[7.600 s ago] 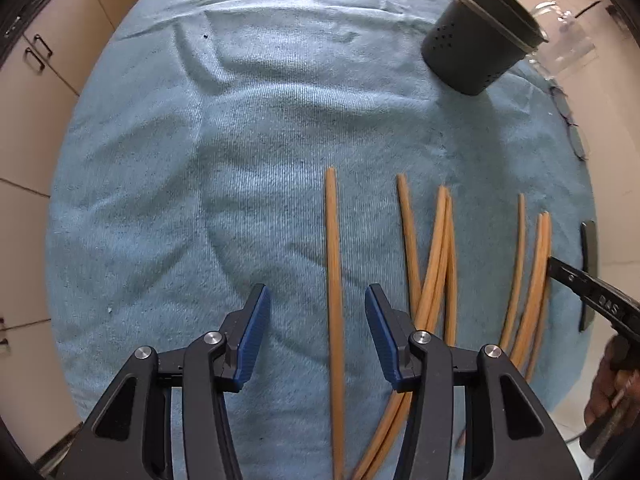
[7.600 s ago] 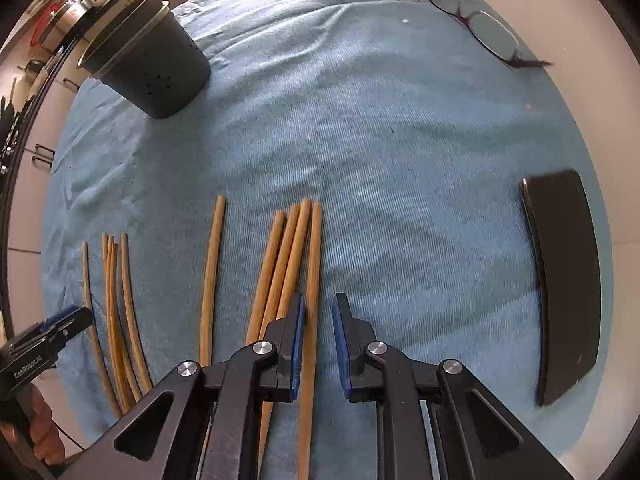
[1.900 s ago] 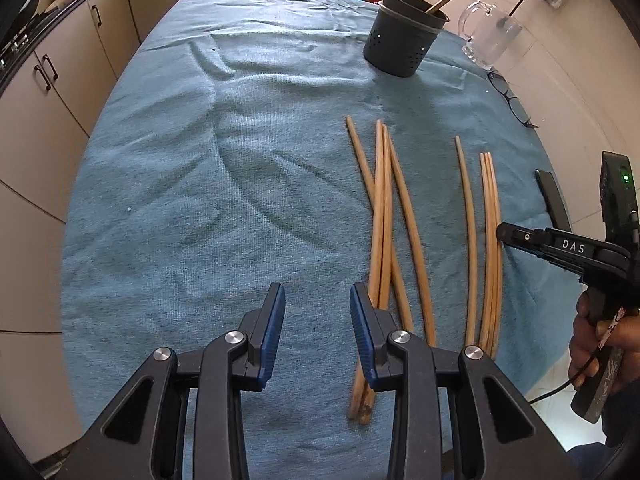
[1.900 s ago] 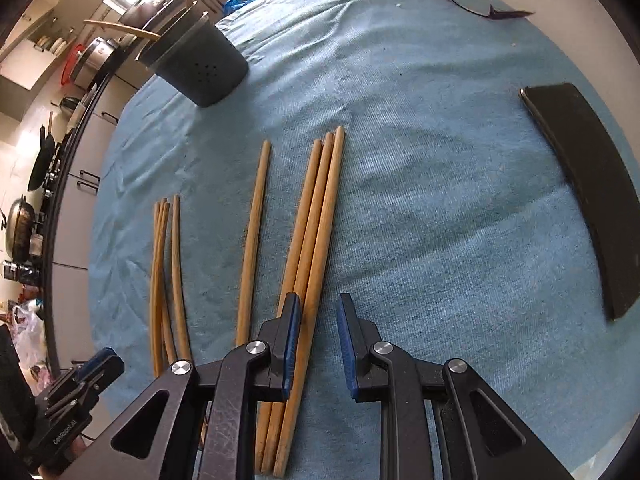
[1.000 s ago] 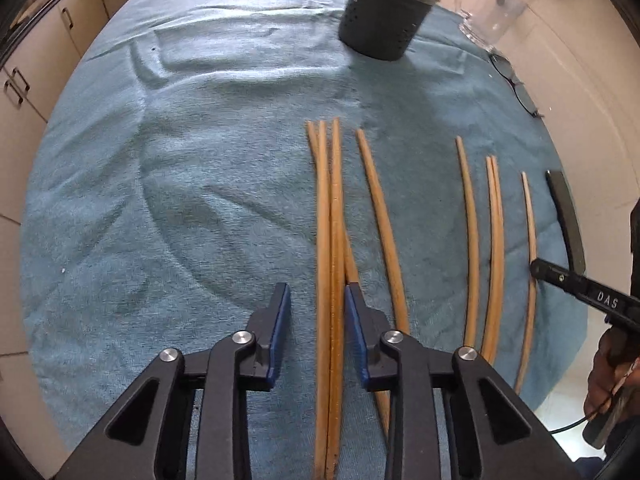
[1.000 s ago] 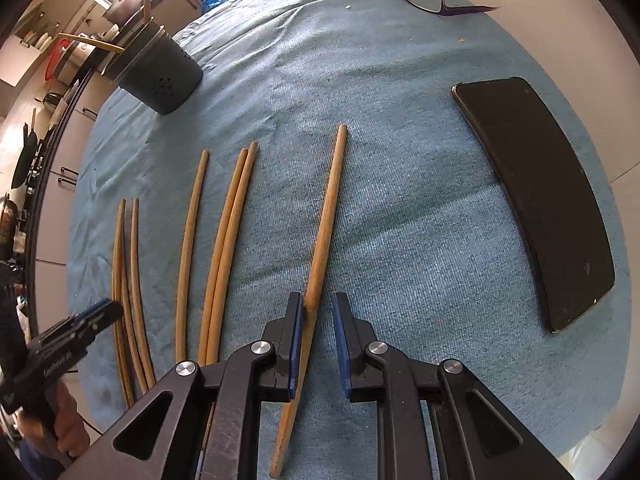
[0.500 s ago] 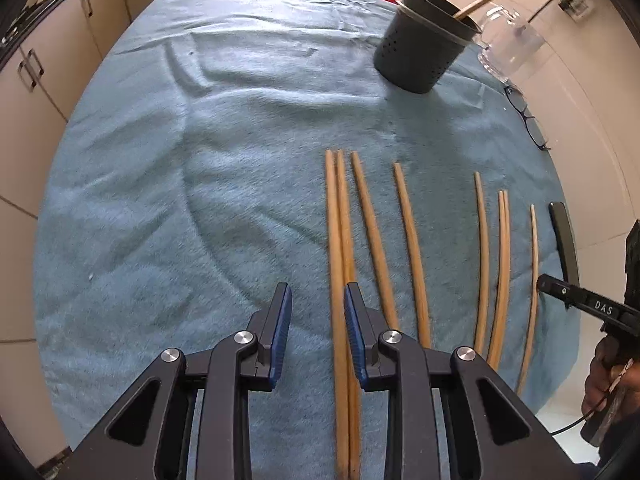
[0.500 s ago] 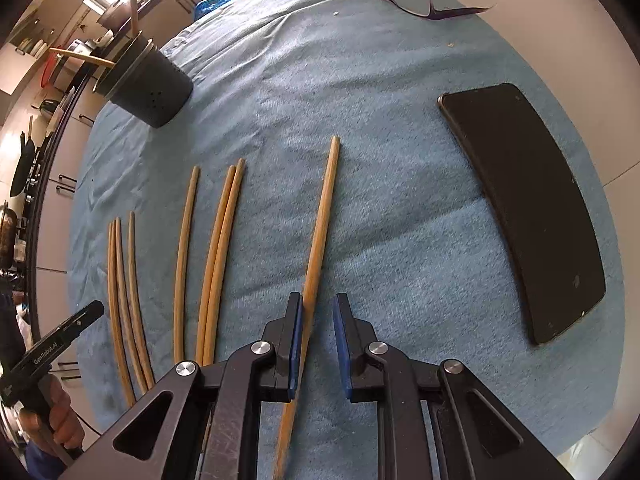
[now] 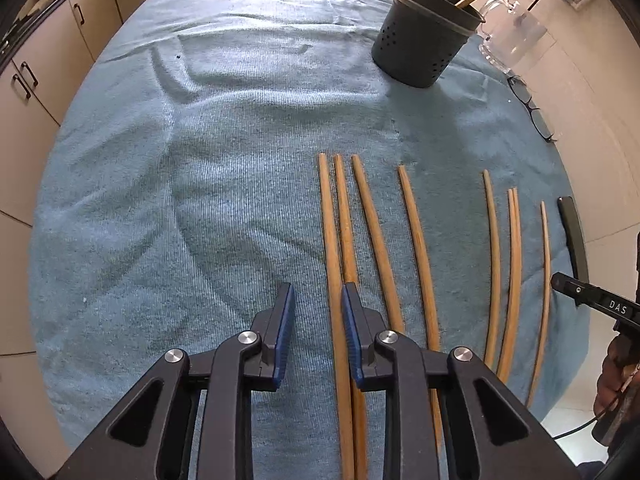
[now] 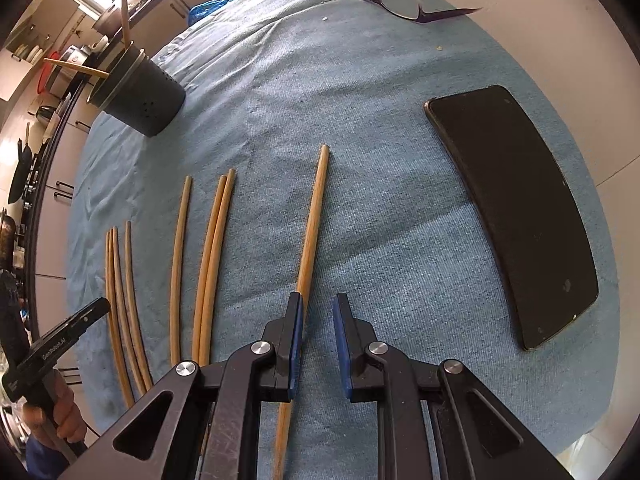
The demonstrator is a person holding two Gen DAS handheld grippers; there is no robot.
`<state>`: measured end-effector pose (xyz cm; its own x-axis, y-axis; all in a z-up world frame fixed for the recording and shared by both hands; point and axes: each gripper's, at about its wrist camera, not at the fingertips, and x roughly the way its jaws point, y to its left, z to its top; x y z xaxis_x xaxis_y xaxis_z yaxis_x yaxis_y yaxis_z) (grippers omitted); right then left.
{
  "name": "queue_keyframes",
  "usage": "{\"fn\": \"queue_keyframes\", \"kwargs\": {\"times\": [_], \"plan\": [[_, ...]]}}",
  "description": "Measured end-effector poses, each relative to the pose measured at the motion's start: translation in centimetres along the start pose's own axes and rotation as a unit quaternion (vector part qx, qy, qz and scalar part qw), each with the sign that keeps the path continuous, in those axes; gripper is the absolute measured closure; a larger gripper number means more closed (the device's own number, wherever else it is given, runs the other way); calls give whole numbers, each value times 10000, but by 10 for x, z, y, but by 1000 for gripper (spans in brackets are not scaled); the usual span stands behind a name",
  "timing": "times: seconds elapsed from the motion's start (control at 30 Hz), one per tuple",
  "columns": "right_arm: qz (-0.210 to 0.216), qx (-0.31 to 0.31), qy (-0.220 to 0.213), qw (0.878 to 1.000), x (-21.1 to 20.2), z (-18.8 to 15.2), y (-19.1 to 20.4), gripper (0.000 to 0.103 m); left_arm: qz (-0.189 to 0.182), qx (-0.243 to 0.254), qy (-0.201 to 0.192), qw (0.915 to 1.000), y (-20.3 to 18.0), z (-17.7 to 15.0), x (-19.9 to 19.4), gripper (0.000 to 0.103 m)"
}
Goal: Organize utensils
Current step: 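Move both open tools back over the remaining chopsticks, then close the left tool on a chopstick while the right tool grasps another, then lift both held chopsticks upright and carry them above the black cup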
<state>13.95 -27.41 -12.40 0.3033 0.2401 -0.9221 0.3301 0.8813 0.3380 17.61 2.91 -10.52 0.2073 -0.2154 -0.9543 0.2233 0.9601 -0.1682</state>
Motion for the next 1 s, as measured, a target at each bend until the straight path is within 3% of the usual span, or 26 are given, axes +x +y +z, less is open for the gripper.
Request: {"fn": "queue_keyframes", "kwargs": {"times": [0.23,0.5,0.67,0.77,1.0], "plan": [[-50,-21,15,10000,4,4,1,87,454,339,63,9984,-18,10,6,80],[-175,-264,97,9995,17,18,19,86,878,413,83,9952,-26,17,10,96],[-429,-492,32,9979,19,22,30,95,744,381,3,9965,-24,14,8,97],[-220,-395,12,9990,16,24,25,96,476,278,-93,9984,-18,8,0,97],[218,-367,-495,9979,-18,17,28,96,159,47,-607,9980,-8,5,-42,97]]}}
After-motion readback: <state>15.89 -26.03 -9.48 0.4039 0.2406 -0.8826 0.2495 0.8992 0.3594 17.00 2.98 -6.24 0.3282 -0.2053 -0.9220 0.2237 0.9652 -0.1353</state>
